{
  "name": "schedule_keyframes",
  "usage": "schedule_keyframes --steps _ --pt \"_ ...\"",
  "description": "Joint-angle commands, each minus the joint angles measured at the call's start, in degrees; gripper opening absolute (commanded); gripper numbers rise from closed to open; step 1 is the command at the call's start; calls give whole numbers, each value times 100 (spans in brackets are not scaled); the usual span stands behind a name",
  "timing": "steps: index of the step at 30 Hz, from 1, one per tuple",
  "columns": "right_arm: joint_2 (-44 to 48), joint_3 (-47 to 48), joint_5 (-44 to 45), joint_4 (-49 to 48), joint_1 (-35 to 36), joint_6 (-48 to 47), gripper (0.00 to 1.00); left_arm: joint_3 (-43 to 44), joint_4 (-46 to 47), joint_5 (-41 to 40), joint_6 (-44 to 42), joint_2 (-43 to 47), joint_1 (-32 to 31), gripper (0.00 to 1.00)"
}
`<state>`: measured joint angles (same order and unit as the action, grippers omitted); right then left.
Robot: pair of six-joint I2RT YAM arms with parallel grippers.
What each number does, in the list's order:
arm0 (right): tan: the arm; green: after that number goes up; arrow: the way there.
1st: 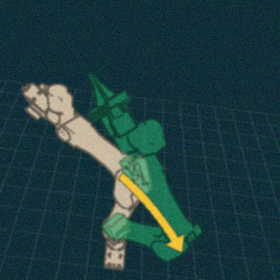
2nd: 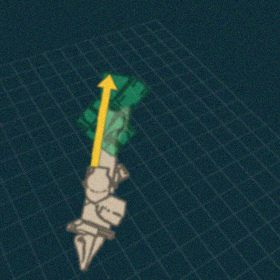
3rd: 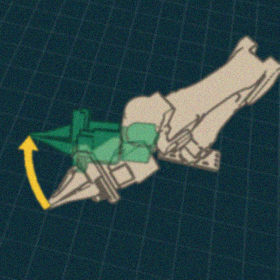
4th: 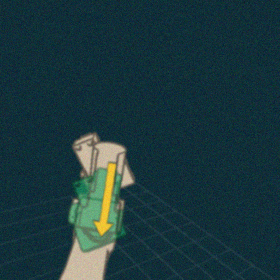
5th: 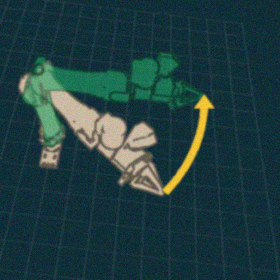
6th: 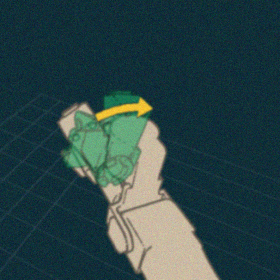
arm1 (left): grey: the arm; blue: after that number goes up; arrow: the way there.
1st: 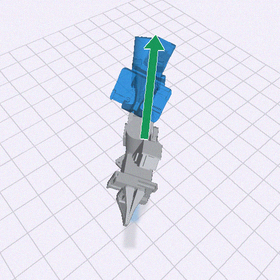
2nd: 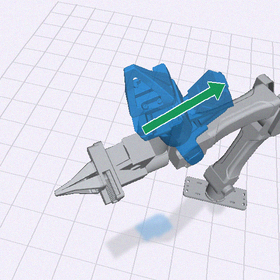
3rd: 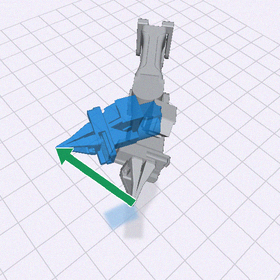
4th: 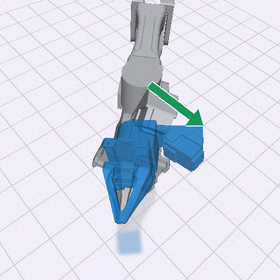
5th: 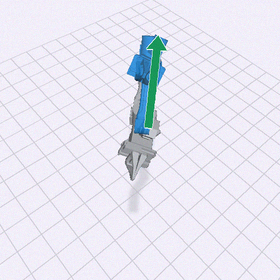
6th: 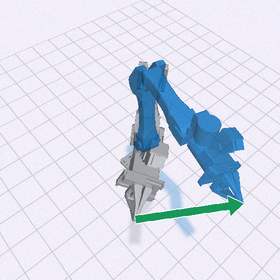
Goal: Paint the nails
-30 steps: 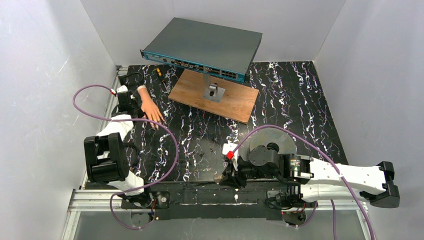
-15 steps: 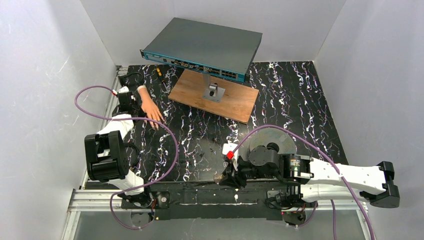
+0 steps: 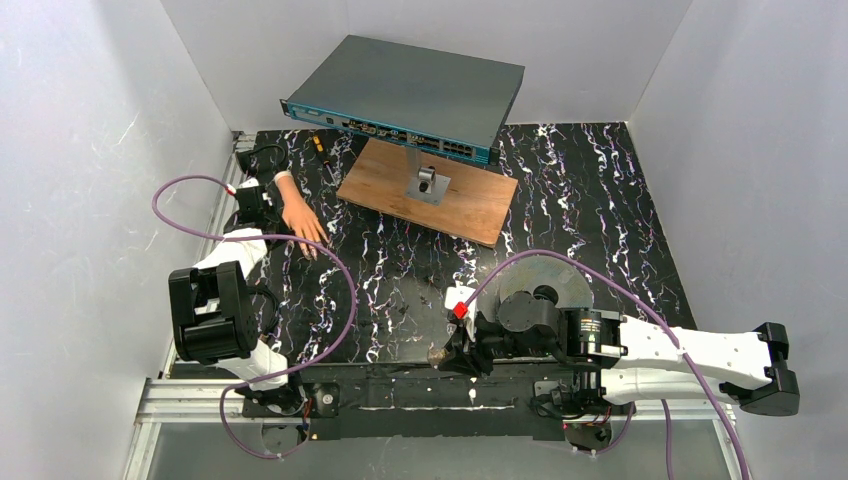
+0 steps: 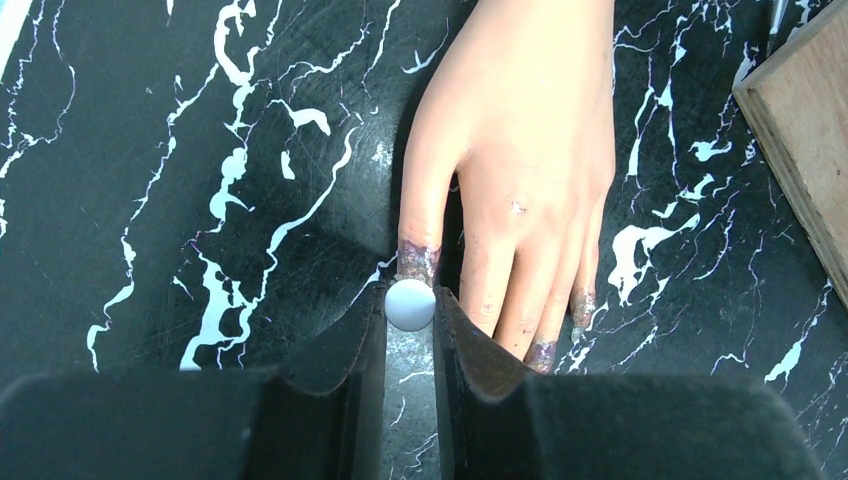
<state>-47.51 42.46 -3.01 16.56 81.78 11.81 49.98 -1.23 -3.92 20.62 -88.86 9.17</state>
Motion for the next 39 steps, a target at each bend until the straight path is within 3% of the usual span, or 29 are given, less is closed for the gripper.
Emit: schedule_keyframes --steps 1,14,25,39 --pt "83 114 -7 -231 49 10 1 42 -321 128 39 128 3 0" --pt "101 84 36 -263 110 27 1 90 -590 221 8 386 -38 0" --pt "119 10 63 -302 110 -3 1 -95 -242 -128 -154 823 -32 0" --pt "84 -53 54 -346 110 -35 1 161 -36 -105 -173 231 -31 0"
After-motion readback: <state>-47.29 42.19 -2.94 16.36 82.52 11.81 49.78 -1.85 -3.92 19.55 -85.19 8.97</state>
